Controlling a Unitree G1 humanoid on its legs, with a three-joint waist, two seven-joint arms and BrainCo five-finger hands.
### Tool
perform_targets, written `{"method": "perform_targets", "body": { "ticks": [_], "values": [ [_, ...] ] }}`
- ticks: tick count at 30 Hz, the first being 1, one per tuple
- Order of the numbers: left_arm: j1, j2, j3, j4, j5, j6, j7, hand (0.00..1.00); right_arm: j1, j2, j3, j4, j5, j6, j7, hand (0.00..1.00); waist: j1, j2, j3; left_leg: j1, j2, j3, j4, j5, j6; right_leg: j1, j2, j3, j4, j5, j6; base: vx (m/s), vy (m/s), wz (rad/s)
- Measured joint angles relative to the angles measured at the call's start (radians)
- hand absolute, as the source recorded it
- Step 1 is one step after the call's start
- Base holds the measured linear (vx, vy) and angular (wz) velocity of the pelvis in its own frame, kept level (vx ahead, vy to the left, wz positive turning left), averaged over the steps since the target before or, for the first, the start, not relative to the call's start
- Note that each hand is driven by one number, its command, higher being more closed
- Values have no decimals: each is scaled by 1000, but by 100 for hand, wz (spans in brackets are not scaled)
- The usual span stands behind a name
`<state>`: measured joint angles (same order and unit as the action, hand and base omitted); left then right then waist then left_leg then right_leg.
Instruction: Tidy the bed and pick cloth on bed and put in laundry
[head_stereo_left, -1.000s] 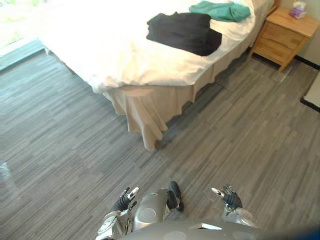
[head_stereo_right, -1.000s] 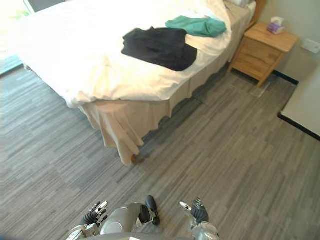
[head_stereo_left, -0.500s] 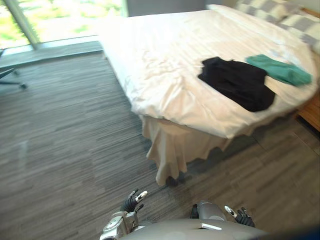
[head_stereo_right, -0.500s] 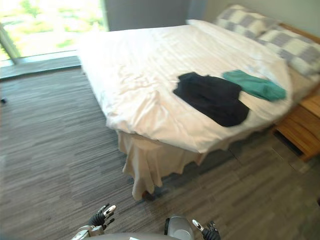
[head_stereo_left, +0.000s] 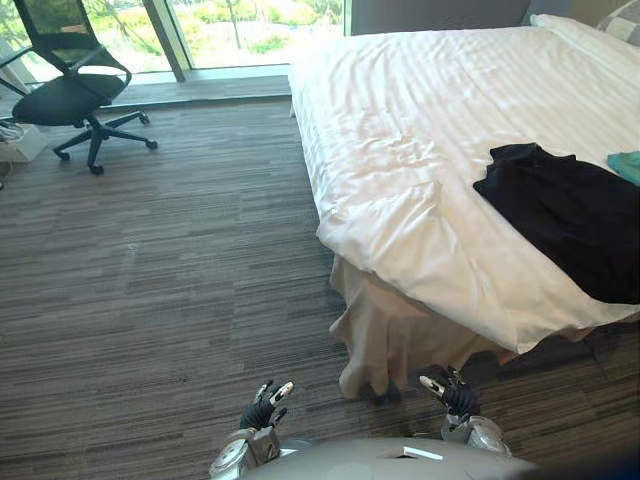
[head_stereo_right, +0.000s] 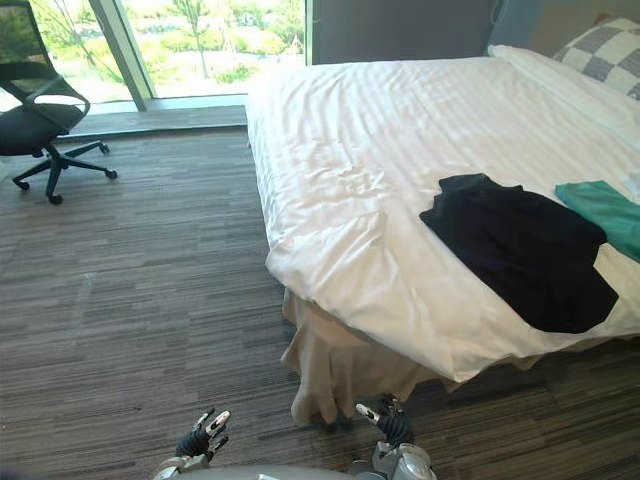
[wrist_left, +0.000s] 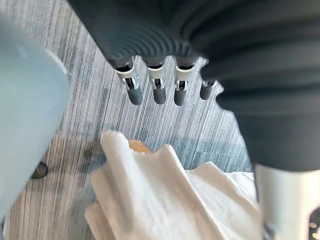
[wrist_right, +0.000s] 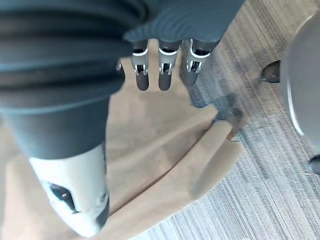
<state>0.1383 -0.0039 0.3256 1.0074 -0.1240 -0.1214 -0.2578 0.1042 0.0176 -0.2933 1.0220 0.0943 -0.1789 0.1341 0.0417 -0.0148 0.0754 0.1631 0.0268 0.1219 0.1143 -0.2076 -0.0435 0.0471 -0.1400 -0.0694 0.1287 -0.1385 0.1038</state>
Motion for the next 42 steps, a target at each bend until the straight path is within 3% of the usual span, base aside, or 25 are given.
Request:
{"method": "perform_targets", "body": {
  "ticks": [4,10,20,21,29,34,39,42],
  "values": [
    [-29,20,-47,38,37,0,3,0,17,-18,-22,47,14,21,2,0,-6,-2,-5,-5,-11,-21,14,0,1,29,-8,-4,-48,15,4,42,28,6],
    [-45,31,-94,71,57,1,2,0,10,-23,-25,66,22,19,19,0,-25,3,-7,-6,-11,-22,12,3,6,37,0,-3,-76,25,-2,-1,-6,-2],
    [-53,51,-146,87,56,5,1,0,8,-42,-28,94,40,15,21,0,-30,14,-15,-5,-10,-19,11,3,6,51,7,4,-129,64,-5,-24,-25,-5],
    [-66,57,-179,114,56,22,-4,0,13,-107,0,105,60,14,19,0,-55,60,8,12,79,-18,-93,32,-24,51,107,24,-223,154,-53,0,0,0],
    [-65,57,-166,113,55,16,8,0,14,-108,-1,105,60,6,34,0,-52,51,15,11,76,-22,-93,35,-23,55,103,7,-223,154,-53,-1,-1,3],
    [-51,55,-116,98,4,-1,69,0,27,-102,9,96,60,-48,118,0,-43,37,28,11,82,-7,-99,40,-25,54,101,-5,-223,154,-53,-36,-30,2],
    [-28,56,-66,75,-61,1,112,0,55,-98,31,73,58,-136,184,0,-28,29,34,14,98,15,-112,46,-29,46,104,-2,-223,154,-53,-2,-35,-5],
    [-24,56,-46,74,-61,0,112,0,53,-99,48,59,38,-151,197,0,-28,29,36,13,107,52,-109,46,-35,23,101,-9,-190,131,-51,9,-20,-9]
  ]
}}
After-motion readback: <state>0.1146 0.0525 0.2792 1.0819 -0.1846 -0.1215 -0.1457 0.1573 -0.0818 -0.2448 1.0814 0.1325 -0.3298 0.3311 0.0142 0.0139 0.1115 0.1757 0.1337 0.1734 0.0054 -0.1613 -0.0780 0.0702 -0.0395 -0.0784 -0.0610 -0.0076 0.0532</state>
